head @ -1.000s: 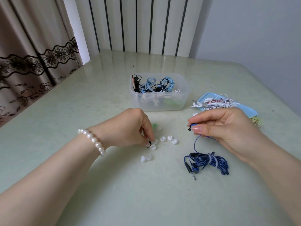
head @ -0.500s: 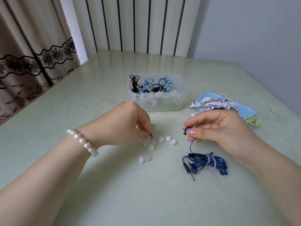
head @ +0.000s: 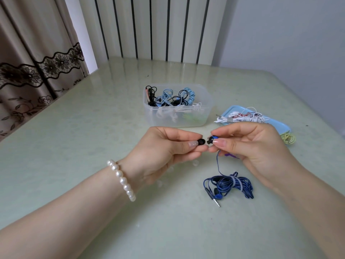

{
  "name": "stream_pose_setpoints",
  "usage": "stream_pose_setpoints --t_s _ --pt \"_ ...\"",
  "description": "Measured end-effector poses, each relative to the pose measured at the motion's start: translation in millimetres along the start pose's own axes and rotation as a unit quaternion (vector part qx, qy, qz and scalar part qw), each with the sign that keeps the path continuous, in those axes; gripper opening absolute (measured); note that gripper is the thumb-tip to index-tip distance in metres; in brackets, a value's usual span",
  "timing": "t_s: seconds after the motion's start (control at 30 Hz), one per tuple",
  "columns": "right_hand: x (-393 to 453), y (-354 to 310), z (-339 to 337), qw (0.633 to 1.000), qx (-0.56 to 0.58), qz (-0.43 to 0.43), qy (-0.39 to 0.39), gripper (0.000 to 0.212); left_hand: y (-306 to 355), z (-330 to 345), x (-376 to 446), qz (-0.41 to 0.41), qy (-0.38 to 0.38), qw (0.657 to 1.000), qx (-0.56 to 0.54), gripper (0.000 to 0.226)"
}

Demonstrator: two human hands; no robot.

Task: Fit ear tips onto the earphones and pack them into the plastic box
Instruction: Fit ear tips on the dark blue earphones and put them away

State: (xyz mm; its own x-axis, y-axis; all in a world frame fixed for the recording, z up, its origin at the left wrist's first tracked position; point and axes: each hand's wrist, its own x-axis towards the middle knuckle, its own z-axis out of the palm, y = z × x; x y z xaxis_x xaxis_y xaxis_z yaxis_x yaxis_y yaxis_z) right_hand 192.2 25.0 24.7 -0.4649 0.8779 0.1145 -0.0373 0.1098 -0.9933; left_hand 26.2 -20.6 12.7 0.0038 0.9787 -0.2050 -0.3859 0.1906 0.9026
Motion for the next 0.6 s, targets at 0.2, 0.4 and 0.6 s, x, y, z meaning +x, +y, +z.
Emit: stream_pose_setpoints --t_s 0.2,0.4,0.6 --pt "0.2 1.6 2.0 0.999 -0.029 -0.017 0.022 0.016 -0.2 2.2 -1.9 -0.004 0.013 1.000 0.001 0.016" --pt "-1.1 1.0 5.4 0.997 -0.046 -0.038 0.040 0.016 -1.7 2.9 -1.7 -0.009 0.015 1.000 0.001 0.013" --pt "-0.8 2.2 5.9 0.996 -0.063 -0.045 0.040 0.019 -2.1 2.8 -2.2 -0.015 0.015 1.000 0.004 0.012"
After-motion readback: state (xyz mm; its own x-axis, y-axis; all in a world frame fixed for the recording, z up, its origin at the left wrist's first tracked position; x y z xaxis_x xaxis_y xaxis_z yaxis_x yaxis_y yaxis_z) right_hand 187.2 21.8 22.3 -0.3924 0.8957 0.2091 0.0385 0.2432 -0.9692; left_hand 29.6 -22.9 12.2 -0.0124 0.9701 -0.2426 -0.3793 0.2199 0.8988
